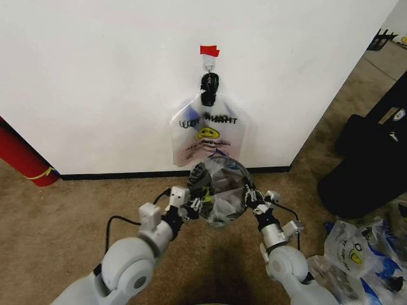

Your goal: Pick up the garbage bag from the wall and place it over the trash bin.

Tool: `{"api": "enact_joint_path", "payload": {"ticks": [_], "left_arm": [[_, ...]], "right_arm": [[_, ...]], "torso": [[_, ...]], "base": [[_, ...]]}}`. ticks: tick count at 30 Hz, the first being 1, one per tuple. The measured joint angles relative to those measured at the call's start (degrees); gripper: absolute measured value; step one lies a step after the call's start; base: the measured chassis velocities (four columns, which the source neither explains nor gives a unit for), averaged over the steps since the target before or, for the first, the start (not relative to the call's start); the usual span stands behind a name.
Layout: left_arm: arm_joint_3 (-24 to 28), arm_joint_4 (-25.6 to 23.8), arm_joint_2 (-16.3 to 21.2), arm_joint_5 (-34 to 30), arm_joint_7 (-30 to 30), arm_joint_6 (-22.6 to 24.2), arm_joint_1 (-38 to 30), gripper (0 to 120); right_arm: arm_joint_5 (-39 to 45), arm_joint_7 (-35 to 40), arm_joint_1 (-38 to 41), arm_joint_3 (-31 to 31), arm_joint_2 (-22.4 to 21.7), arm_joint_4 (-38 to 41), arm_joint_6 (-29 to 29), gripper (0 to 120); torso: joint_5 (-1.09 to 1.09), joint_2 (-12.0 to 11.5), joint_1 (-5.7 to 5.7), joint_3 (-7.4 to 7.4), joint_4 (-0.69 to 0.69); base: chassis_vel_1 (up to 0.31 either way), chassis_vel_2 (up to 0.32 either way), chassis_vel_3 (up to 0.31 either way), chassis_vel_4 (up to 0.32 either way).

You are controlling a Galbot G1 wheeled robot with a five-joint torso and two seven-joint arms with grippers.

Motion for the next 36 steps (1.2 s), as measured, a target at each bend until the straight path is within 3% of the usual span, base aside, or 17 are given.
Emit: {"api": "enact_joint_path", "payload": {"ticks": [11, 22, 36], "left_arm": [[7.49, 6.69, -4.12, -0.31, -7.72, 8.49, -9.27, 0], [16.90, 18.48, -9.58, -2.33, -14.37, 8.48, -19.50, 0], [21.87, 30.43, -14.53, -0.36, -17.39, 8.17, -26.33, 0]], "right_arm": [[-1.33, -1.07, 0.05, 0.04, -0.14, -0.25, -0.11, 1], [-3.01, -3.50, -0.05, 0.18, -0.09, 0.36, 0.37, 1], [-4.55, -5.45, -1.36, 0.36, 0.07, 2.17, 1.67, 1]], "torso": [[0.01, 0.00, 0.00, 0.00, 0.03], [0.01, -0.01, 0.00, 0.00, 0.02], [0.00, 0.00, 0.00, 0.00, 0.02]], "base": [[0.000, 0.000, 0.000, 0.000], [0.000, 0.000, 0.000, 0.000], [0.000, 0.000, 0.000, 0.000]]}}
